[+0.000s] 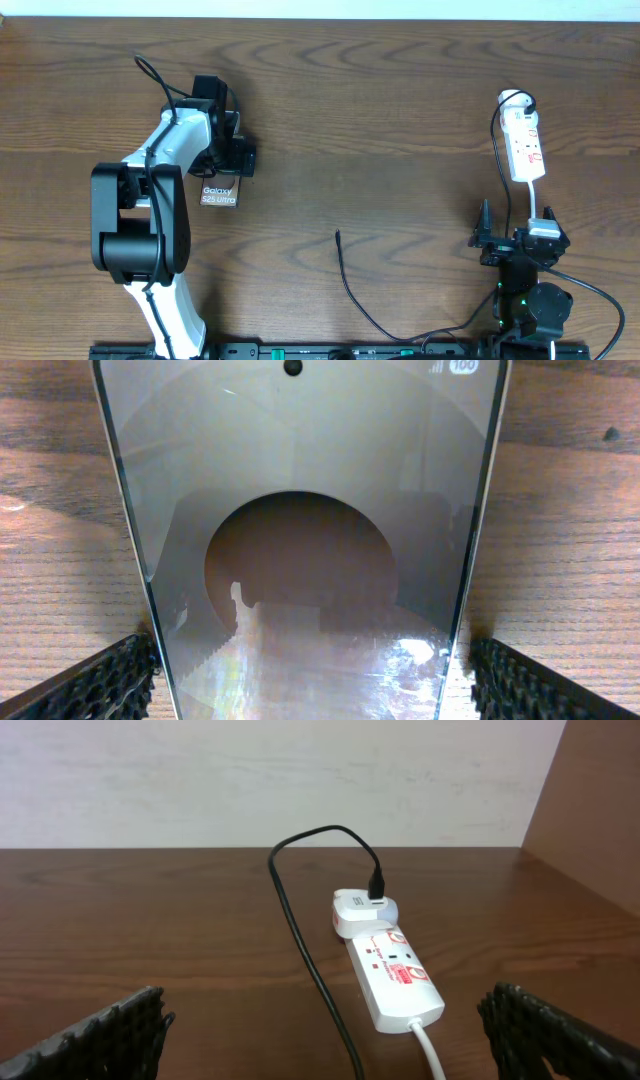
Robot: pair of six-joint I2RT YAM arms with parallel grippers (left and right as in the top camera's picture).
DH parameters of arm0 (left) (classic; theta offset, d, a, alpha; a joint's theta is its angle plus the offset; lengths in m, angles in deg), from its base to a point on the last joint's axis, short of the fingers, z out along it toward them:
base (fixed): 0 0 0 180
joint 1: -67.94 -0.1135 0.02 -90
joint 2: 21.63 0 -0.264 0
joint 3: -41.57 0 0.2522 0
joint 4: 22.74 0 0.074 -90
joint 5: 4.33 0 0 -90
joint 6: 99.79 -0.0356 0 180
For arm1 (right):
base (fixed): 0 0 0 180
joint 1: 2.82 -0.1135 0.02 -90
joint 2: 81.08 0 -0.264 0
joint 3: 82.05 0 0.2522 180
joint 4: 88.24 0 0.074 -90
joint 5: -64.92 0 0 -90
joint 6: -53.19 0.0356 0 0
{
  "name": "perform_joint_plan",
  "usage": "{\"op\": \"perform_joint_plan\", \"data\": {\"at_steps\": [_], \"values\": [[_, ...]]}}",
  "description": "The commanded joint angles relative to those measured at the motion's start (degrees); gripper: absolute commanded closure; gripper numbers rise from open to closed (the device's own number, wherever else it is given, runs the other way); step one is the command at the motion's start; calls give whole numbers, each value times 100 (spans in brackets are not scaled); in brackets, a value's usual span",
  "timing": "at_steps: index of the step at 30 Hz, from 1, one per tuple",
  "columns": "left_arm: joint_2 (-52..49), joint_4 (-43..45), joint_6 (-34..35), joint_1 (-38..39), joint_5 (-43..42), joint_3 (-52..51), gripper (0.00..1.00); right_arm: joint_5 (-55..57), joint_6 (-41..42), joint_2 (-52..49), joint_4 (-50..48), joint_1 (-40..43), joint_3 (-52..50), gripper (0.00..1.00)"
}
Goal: Plug charger to phone and switch on socket
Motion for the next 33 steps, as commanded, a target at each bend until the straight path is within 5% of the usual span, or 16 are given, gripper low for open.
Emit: {"op": "perform_joint_plan", "data": {"at_steps": [1,33], "values": [[-57,-15,-96,-4,125,-168,2,26,55,37,26,28,-9,1],[-57,157,-92,-4,249,-175,2,26,55,39,26,28,-9,1]]}}
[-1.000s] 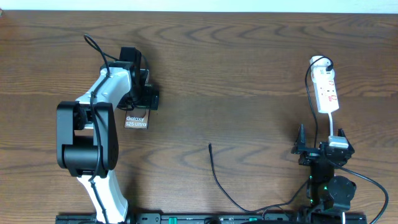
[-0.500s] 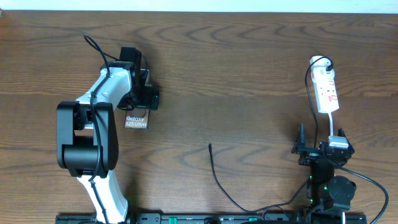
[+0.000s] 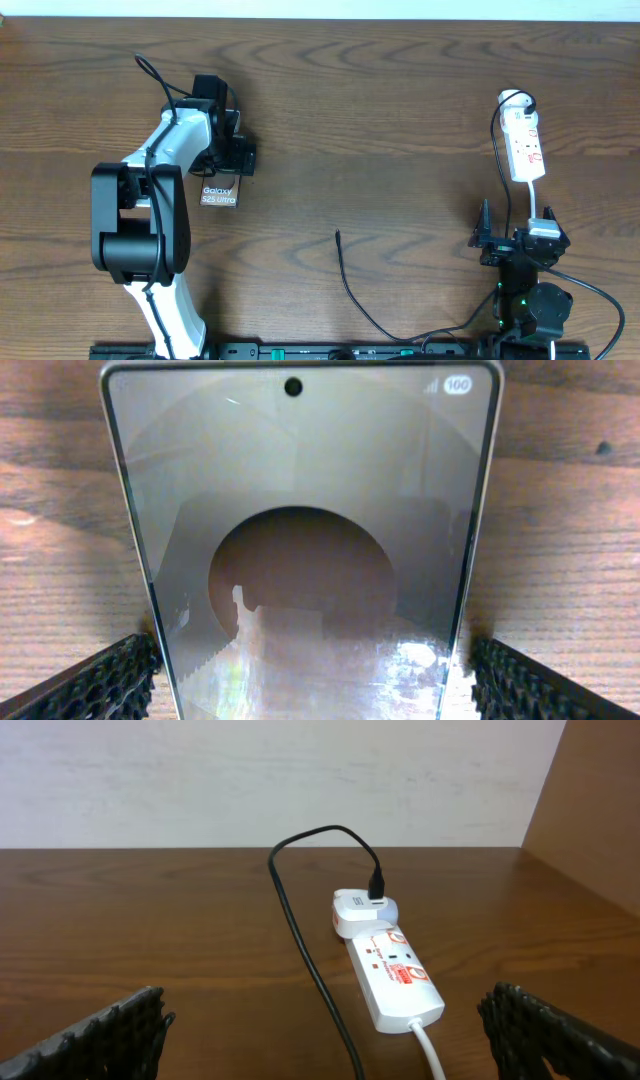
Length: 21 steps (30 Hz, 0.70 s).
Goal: Plug charger to phone and switch on socket
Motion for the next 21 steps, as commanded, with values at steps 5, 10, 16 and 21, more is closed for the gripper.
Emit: {"op": "perform_joint_plan", "data": {"at_steps": [5,10,16,21], "values": [[-57,46,-55,-9,225,-227,2,26,55,37,28,28,-9,1],[-57,107,-52,-9,225,-365,2,26,55,37,26,28,-9,1],[-57,105,-55,-9,225,-369,2,26,55,39,28,28,-9,1],[-57,118,-55,-9,225,-369,2,26,55,37,26,28,-9,1]]}}
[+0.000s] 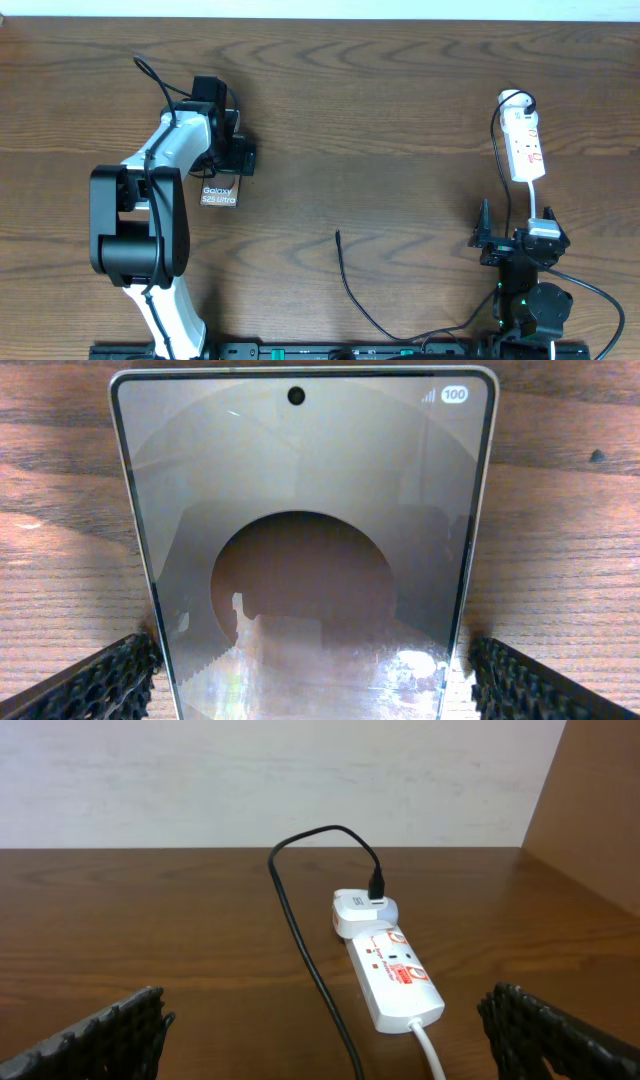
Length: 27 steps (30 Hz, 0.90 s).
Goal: Plug charger to phone and switch on socket
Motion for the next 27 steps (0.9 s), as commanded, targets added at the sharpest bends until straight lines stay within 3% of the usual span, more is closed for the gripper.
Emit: {"op": "perform_joint_plan", "data": {"at_steps": [1,14,27], "values": [[-142,-48,-57,-9,227,-221,2,26,55,37,26,28,-9,1],[-142,-46,-59,-9,227,-221,1,26,55,37,28,28,-9,1],[-142,-48,-59,-9,227,-221,6,26,55,39,26,28,-9,1]]}}
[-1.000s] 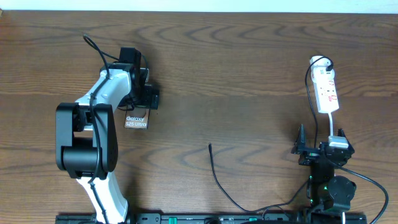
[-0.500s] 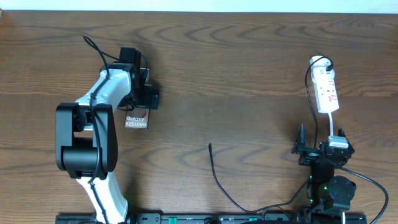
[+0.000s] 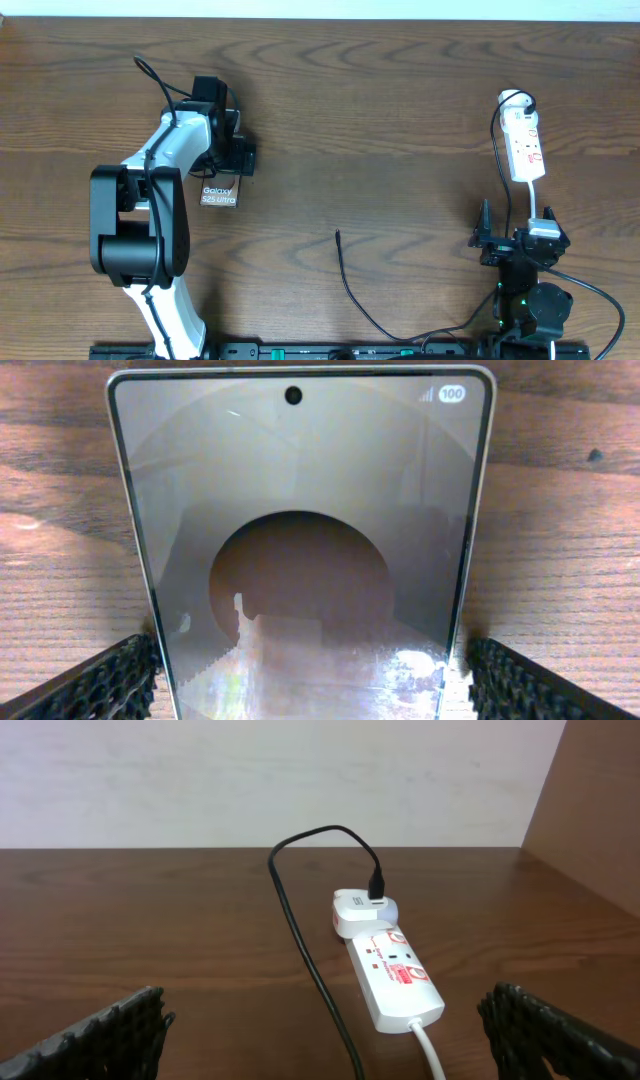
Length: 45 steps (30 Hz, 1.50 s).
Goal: Plug charger to phone and switch on socket
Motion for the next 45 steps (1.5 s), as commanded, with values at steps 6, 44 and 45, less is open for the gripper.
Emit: {"op": "perform_joint_plan", "data": {"at_steps": [6,44,45], "values": [[-142,-48,-57,-11,229,-221,7,26,55,37,28,28,-9,1],[-142,-44,-55,-11,229,-221,14,26,55,37,26,28,-9,1],[-142,-46,-57,-11,229,-221,15,26,55,39,28,28,-9,1]]}}
